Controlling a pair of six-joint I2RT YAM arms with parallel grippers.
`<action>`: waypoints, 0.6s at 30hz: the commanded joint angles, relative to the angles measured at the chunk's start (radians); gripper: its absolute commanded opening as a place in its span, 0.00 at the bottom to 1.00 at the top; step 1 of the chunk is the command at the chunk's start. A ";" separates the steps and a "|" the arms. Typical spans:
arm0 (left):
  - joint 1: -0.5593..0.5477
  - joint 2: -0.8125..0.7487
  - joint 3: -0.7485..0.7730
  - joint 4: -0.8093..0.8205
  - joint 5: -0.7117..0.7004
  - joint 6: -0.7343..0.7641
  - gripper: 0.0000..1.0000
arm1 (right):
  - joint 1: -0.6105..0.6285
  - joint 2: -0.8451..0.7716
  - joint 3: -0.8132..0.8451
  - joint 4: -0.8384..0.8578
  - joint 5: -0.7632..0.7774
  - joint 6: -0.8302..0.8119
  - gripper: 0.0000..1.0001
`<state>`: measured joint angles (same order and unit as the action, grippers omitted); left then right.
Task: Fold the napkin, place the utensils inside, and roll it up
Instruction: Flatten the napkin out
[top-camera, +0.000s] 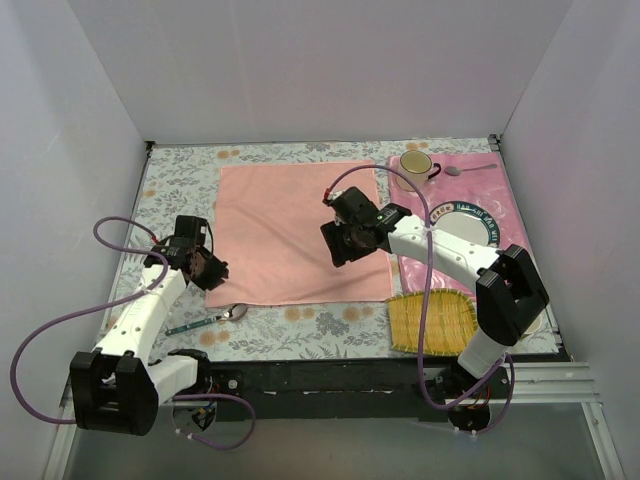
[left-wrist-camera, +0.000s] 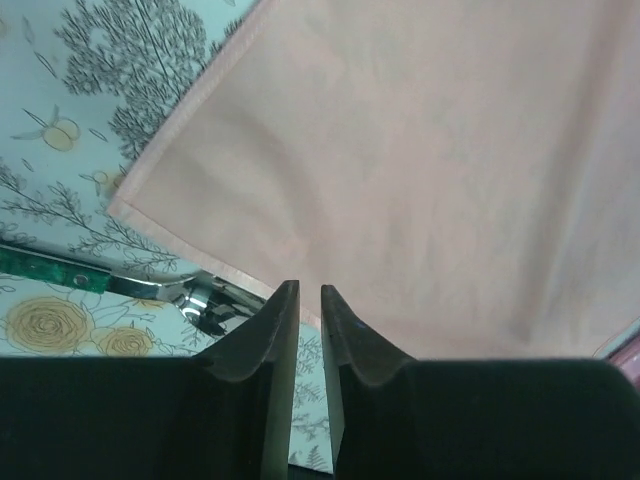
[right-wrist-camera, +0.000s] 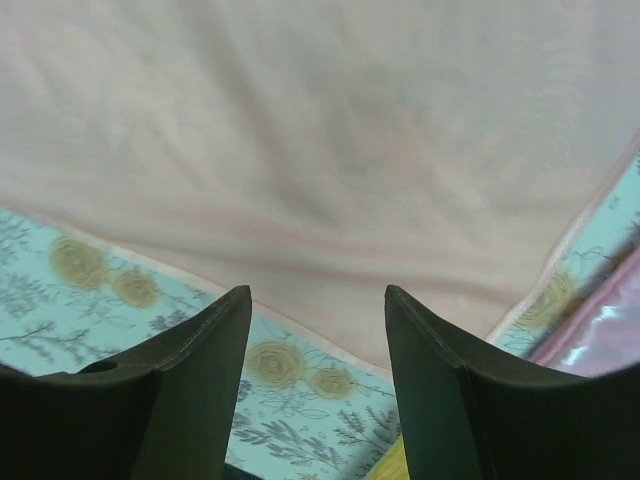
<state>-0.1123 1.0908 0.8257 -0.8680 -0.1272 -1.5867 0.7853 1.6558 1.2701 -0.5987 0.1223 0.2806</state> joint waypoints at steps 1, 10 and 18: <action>0.002 -0.017 -0.089 0.096 0.188 -0.001 0.14 | 0.026 0.010 0.064 0.025 -0.105 0.043 0.64; 0.002 -0.002 -0.178 0.086 0.245 -0.056 0.13 | 0.029 0.004 0.045 0.045 -0.116 0.025 0.64; 0.000 0.006 -0.201 0.098 0.255 -0.058 0.16 | 0.029 0.009 0.011 0.082 -0.157 0.023 0.63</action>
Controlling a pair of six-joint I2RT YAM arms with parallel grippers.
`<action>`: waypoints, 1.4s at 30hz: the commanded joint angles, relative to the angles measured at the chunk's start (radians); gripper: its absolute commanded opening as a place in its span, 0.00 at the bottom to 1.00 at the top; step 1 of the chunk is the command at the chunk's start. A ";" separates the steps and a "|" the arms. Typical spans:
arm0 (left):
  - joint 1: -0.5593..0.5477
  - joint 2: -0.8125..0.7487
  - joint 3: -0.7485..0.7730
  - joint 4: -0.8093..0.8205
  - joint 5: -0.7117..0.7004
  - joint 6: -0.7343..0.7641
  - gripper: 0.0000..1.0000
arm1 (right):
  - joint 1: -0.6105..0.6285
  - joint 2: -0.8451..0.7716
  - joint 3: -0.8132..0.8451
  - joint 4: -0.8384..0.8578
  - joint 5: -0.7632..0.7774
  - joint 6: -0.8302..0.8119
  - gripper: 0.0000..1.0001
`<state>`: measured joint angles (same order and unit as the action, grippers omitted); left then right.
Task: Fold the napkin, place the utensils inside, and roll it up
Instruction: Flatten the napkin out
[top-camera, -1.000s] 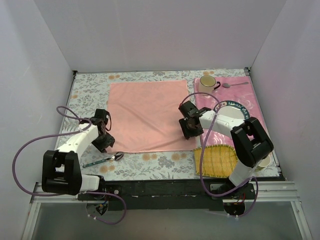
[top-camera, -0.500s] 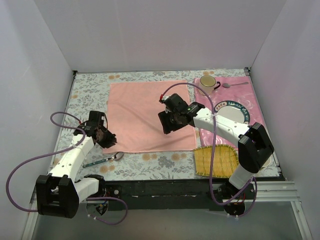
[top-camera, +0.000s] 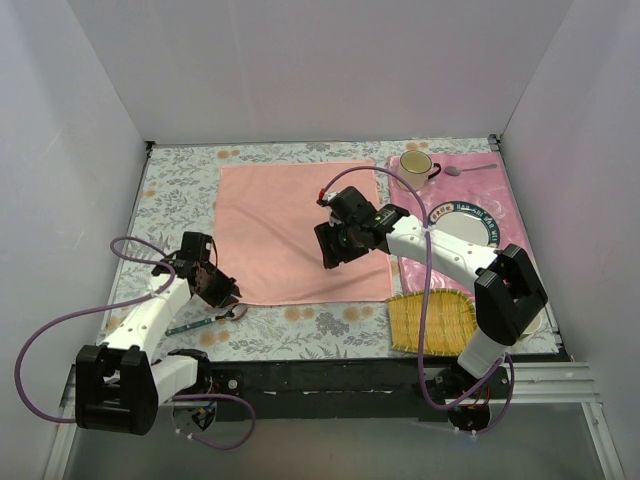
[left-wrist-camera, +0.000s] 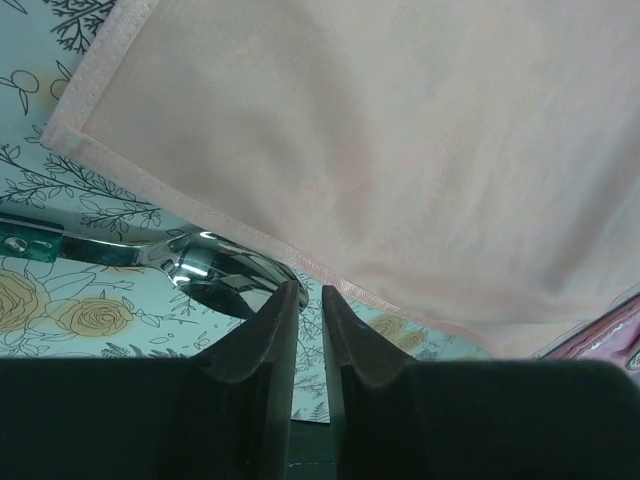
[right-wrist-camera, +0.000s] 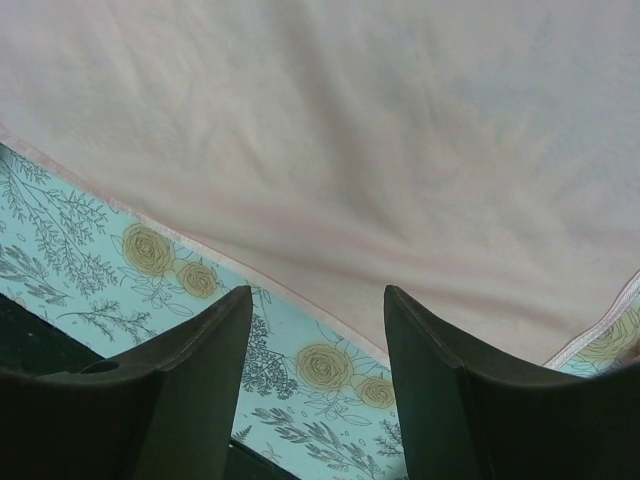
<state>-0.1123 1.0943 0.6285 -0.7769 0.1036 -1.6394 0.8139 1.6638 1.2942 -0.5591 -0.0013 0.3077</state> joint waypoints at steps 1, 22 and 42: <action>0.002 0.004 -0.007 0.016 0.024 0.004 0.17 | -0.001 0.002 -0.018 0.045 -0.035 -0.004 0.63; 0.000 -0.065 -0.053 -0.173 0.085 0.041 0.24 | 0.002 0.019 -0.091 0.097 -0.081 0.008 0.63; 0.000 0.159 0.043 0.156 0.147 0.067 0.20 | 0.001 -0.039 -0.124 0.056 -0.042 -0.018 0.64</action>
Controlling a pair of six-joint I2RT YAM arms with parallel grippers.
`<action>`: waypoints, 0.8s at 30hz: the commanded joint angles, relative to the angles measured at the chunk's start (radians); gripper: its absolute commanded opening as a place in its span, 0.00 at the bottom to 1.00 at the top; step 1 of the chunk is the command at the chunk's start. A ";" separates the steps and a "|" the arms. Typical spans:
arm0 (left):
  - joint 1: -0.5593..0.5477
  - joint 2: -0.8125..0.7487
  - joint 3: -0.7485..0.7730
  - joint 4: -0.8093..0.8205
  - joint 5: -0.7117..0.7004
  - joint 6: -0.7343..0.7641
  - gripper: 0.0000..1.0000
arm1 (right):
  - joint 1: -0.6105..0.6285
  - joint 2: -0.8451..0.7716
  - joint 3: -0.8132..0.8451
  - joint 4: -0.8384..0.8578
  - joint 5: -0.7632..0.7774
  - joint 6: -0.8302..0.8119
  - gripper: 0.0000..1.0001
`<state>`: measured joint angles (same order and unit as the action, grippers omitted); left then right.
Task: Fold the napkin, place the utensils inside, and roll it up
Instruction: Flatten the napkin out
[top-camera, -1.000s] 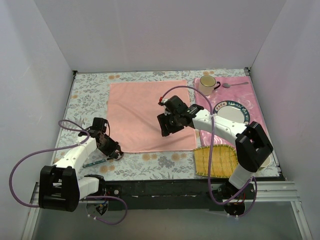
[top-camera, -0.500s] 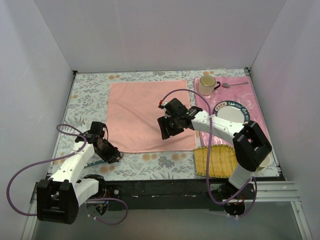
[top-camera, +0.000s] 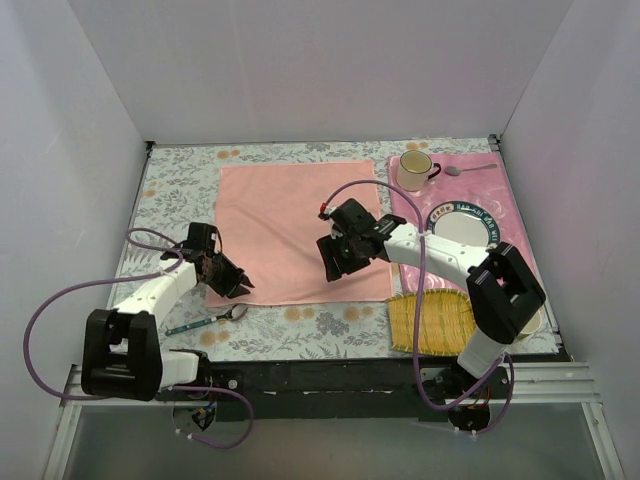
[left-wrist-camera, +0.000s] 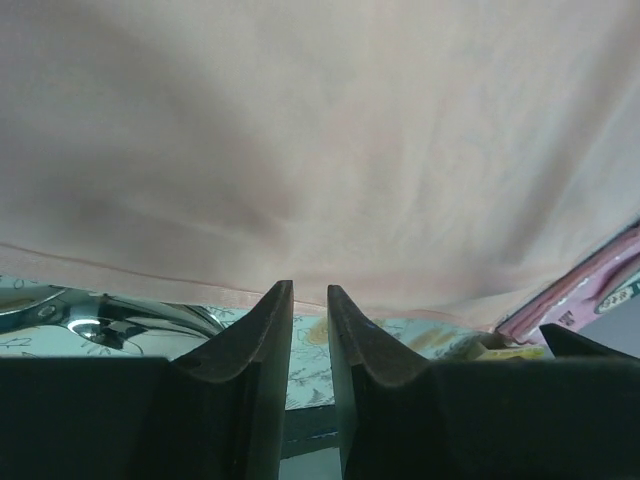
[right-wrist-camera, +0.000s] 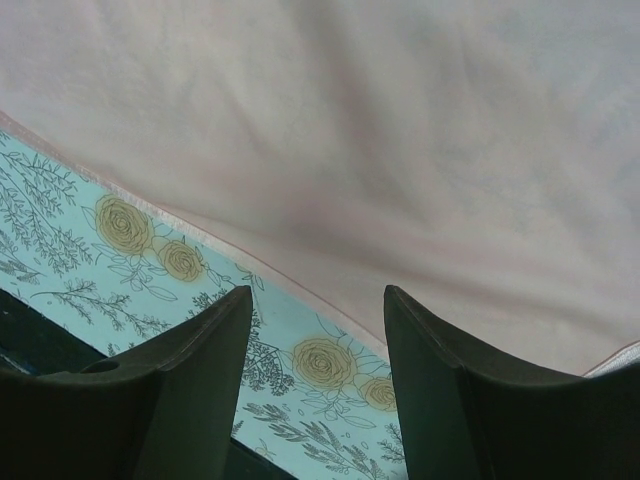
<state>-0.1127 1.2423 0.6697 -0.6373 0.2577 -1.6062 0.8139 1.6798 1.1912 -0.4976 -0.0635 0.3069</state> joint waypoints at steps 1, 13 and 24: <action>0.001 0.008 -0.005 -0.008 -0.011 0.032 0.19 | 0.002 -0.058 -0.024 -0.006 0.019 -0.014 0.64; 0.001 -0.190 -0.171 -0.124 0.006 -0.023 0.20 | 0.002 -0.048 -0.042 0.028 0.002 0.005 0.64; 0.001 -0.247 -0.039 -0.018 -0.012 -0.021 0.19 | 0.002 -0.091 -0.077 0.016 0.019 0.009 0.64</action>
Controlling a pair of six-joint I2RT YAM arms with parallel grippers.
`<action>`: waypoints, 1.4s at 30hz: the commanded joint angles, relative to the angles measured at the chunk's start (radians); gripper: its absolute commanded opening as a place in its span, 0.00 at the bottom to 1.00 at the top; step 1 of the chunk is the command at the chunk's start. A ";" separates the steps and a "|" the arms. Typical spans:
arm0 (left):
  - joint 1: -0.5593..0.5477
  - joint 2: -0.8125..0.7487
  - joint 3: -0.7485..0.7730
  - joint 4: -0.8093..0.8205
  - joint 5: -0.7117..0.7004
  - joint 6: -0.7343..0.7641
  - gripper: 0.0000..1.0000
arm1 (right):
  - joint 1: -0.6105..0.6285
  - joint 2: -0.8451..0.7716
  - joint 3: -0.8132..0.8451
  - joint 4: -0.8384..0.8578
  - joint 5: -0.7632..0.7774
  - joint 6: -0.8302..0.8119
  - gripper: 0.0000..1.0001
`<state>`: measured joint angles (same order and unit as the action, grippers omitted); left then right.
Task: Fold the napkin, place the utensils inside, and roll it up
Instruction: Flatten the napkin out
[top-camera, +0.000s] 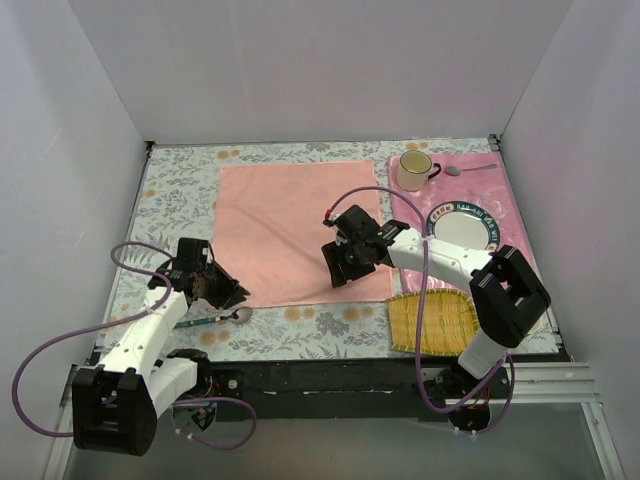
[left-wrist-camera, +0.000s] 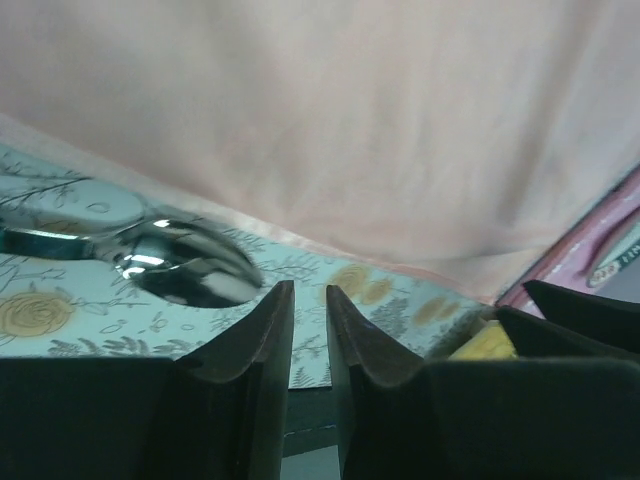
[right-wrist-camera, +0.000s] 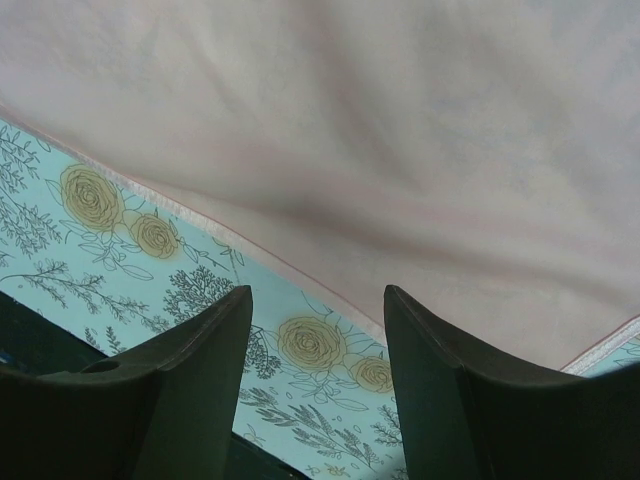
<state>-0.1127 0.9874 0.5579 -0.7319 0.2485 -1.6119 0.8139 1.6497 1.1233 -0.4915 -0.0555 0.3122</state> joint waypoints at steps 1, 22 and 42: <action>0.001 0.025 0.079 0.081 -0.006 -0.019 0.19 | 0.002 -0.064 -0.011 0.008 0.014 0.002 0.64; 0.001 0.088 0.097 0.129 -0.115 -0.016 0.21 | -0.053 -0.037 -0.054 -0.030 0.140 -0.016 0.51; 0.010 0.287 0.048 0.124 -0.278 -0.022 0.19 | -0.061 -0.137 -0.364 0.045 0.172 0.047 0.48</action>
<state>-0.1085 1.3510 0.6601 -0.5236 0.0032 -1.6100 0.7547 1.5272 0.8215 -0.3649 0.1017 0.3325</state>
